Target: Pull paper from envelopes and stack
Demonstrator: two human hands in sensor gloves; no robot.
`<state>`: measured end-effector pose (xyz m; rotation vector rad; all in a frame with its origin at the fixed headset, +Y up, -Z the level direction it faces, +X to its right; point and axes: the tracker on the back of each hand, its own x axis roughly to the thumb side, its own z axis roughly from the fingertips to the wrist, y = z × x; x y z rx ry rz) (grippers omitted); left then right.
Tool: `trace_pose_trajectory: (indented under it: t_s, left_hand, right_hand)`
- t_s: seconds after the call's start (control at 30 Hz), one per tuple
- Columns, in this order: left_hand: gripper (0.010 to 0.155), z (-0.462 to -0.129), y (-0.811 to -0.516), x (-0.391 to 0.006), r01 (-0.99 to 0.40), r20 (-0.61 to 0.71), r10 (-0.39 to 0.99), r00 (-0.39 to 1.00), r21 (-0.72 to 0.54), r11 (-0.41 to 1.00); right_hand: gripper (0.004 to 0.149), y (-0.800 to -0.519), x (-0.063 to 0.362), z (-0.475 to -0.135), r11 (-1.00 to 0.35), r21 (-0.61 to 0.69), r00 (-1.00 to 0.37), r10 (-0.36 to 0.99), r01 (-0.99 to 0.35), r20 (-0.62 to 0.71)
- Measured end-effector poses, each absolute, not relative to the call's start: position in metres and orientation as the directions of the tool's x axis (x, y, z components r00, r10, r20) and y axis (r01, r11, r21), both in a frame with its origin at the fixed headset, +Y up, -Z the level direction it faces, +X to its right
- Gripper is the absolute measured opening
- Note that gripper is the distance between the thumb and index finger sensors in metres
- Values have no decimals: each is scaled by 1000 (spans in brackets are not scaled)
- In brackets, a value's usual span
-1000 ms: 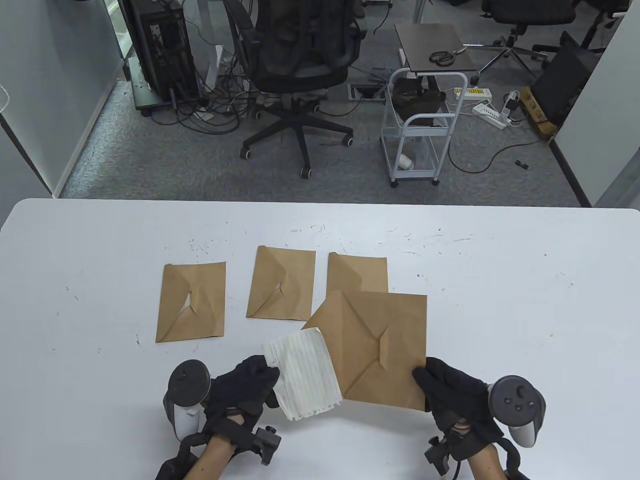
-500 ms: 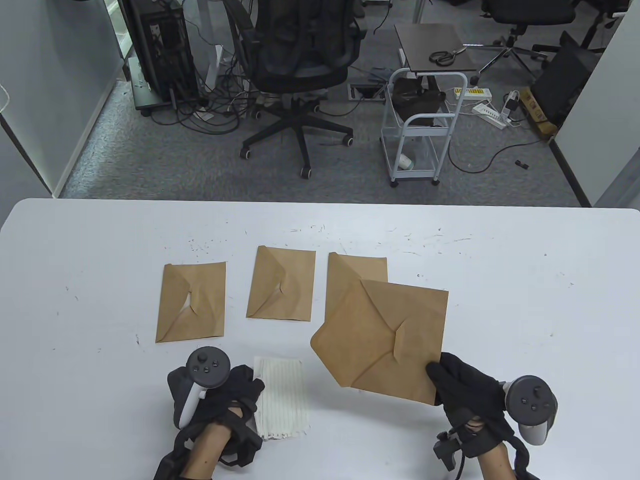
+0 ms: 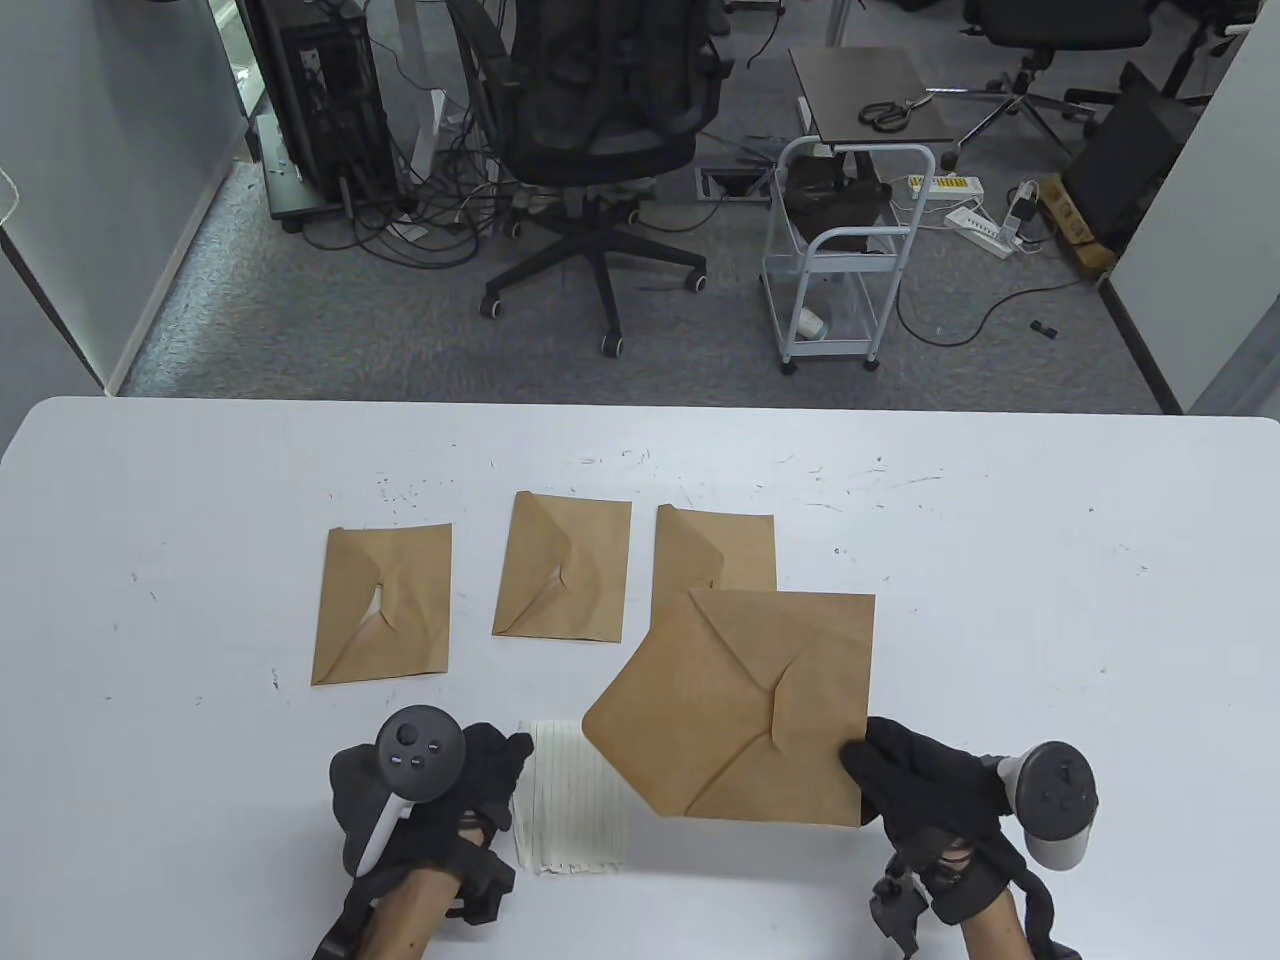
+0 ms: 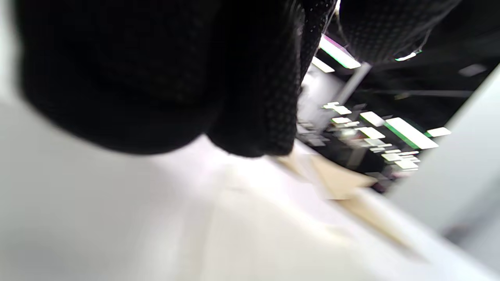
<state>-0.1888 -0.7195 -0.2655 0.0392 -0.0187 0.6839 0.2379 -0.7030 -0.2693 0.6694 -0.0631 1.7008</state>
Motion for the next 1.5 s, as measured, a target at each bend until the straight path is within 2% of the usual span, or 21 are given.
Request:
trace_pose_trajectory:
  t_s: [0.1, 0.23, 0.3, 0.37, 0.43, 0.53, 0.63, 0.7, 0.73, 0.83, 0.93, 1.07, 1.2, 1.33, 1.5]
  left_hand:
    - [71, -252, -709, -167, -794, 227, 774, 592, -4, 608]
    - [80, -235, -703, -138, -906, 323, 877, 356, -112, 409]
    - [77, -232, -703, -131, -926, 367, 894, 257, -172, 337]
    - [63, -232, -702, -130, -926, 367, 902, 227, -206, 317]
    - [57, -233, -697, -131, -899, 382, 887, 260, -240, 366]
    - [49, -235, -695, -130, -882, 373, 864, 339, -193, 429]
    - [47, -239, -689, -121, -825, 307, 811, 498, -122, 553]
    - [47, -244, -688, -103, -696, 277, 684, 675, -69, 715]
    - [47, -248, -689, -88, -599, 253, 591, 766, -54, 799]
    - [47, -259, -700, -54, -379, 225, 395, 891, -115, 918]
    - [47, -272, -722, -26, -219, 214, 271, 938, -238, 946]
    - [46, -280, -743, -11, -130, 174, 193, 966, -321, 938]
    - [46, -282, -749, -2, -55, 171, 112, 979, -310, 949]
    - [45, -282, -748, 8, 29, 175, 24, 984, -296, 955]
    - [44, -279, -751, 18, 161, 178, -121, 977, -233, 959]
  right_hand:
    - [36, -710, 224, -270, -195, 412, 0, 904, -890, 428]
    - [36, -716, 202, -269, -273, 475, -51, 902, -836, 429]
    - [36, -717, 198, -267, -309, 428, -106, 894, -849, 435]
    - [36, -718, 197, -265, -333, 424, -137, 892, -842, 430]
    - [36, -718, 198, -265, -342, 405, -156, 891, -848, 426]
    - [36, -716, 197, -264, -354, 399, -169, 887, -846, 430]
    - [37, -711, 205, -264, -415, 363, -299, 894, -835, 333]
    - [37, -711, 212, -263, -477, 313, -422, 877, -821, 230]
    - [38, -714, 215, -262, -522, 329, -505, 851, -787, 141]
    - [38, -724, 219, -263, -645, 378, -691, 723, -665, 17]
    - [38, -739, 218, -267, -704, 464, -812, 581, -537, -58]
    - [39, -752, 211, -270, -739, 519, -887, 454, -429, -86]
    - [39, -755, 205, -271, -785, 515, -928, 369, -345, -61]
    - [39, -755, 205, -273, -800, 498, -933, 355, -335, -57]
    - [39, -758, 204, -275, -840, 470, -959, 276, -272, -62]
